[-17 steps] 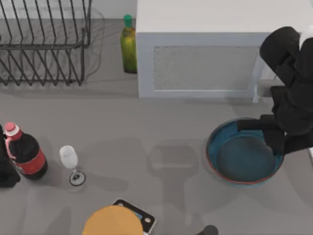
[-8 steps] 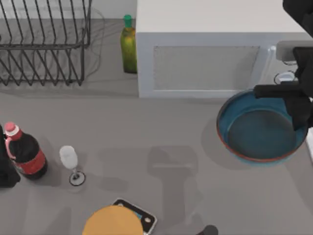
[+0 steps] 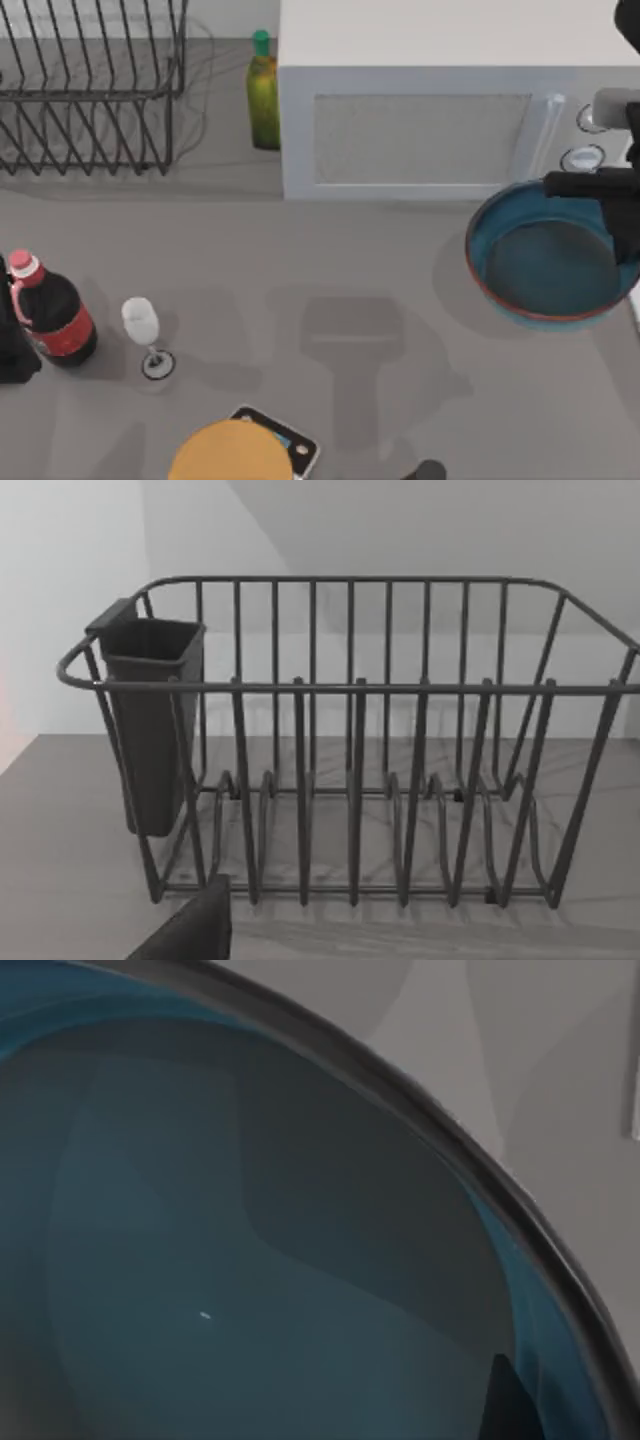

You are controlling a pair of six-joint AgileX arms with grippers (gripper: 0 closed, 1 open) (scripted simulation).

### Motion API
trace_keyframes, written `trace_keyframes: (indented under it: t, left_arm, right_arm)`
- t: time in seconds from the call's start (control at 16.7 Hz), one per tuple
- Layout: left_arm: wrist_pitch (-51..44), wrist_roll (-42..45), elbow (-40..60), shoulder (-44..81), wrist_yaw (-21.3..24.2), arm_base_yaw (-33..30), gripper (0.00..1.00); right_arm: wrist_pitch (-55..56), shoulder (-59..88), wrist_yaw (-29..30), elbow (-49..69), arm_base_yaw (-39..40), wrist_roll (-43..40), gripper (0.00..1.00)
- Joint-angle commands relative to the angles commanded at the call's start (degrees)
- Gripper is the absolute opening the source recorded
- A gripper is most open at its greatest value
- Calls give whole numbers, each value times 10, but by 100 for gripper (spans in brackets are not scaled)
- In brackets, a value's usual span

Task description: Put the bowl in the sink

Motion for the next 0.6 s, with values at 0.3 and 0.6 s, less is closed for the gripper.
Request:
trace_keyframes:
  t: [0.3, 0.6]
  left_arm:
    - [0, 0, 0, 0, 0, 0, 100]
    - [0, 0, 0, 0, 0, 0, 100]
  right_arm:
    - [209, -6, -29, -128, -169, -44, 0]
    - [557, -20, -90, -262, -352, -97, 0]
